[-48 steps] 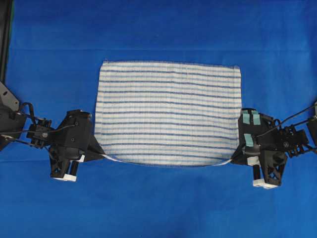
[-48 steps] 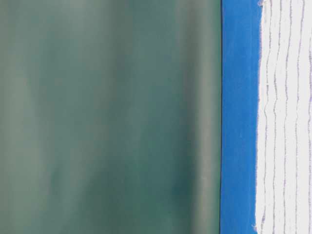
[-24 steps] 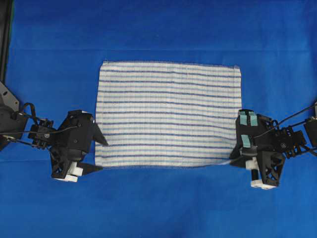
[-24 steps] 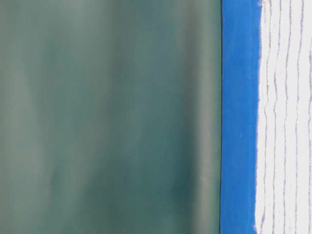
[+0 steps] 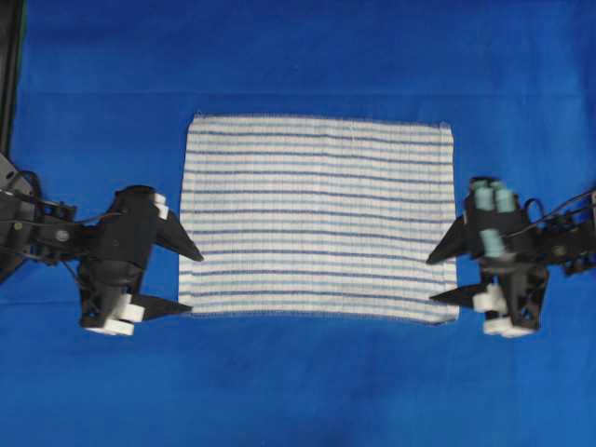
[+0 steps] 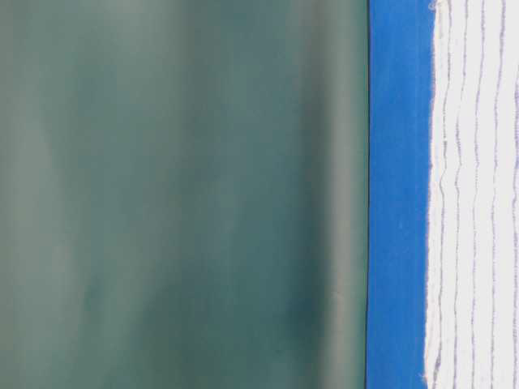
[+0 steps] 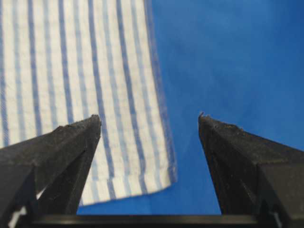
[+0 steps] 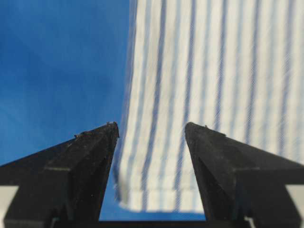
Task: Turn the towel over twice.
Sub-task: 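Move both grippers back to the towel's far corners, then grasp the towel's far corners again with both grippers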
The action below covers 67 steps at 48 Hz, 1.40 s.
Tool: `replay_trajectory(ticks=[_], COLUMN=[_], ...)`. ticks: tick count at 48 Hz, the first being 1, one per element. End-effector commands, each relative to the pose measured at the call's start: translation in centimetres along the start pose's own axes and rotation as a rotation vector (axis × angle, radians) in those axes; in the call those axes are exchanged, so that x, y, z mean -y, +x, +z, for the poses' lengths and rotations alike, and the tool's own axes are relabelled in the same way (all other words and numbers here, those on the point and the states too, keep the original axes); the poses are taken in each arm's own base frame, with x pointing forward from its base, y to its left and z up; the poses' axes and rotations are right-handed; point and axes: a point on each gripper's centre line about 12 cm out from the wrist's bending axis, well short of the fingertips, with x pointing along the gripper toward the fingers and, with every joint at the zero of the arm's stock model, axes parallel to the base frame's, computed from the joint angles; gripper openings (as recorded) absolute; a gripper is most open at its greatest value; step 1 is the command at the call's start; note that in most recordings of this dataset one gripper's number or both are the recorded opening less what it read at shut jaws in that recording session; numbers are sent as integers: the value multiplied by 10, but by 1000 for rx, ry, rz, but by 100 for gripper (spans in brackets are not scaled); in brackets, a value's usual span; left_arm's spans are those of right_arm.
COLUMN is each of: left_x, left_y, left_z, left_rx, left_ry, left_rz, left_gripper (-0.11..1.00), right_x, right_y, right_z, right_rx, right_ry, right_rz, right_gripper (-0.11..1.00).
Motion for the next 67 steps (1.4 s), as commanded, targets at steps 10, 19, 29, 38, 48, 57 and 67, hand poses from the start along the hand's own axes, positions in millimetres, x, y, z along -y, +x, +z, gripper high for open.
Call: replay_trajectory(ticks=[10, 19, 29, 38, 48, 57, 67], left_x=[-10, -22, -27, -40, -72, -105, -137], left_y=[-47, -71, -78, -73, -57, -40, -19], left_z=[41, 43, 43, 40, 22, -3, -30], left_rx=[212, 288, 308, 298, 284, 246, 156], left_ry=[-18, -21, 5, 16, 27, 9, -46], left_rz=[25, 67, 96, 146, 262, 365, 446], left_gripper=[76, 76, 76, 76, 76, 76, 76], right_x=[19, 28, 32, 43, 78, 120, 154], right_y=[-56, -80, -79, -70, -51, -31, -7], right_z=[34, 41, 41, 39, 30, 13, -7], right_rx=[236, 328, 323, 292, 208, 103, 10], right_ry=[-69, -91, -86, -64, 11, 97, 143], right_rz=[-48, -82, -99, -134, -243, -352, -414], right_gripper=[62, 62, 62, 62, 62, 62, 62])
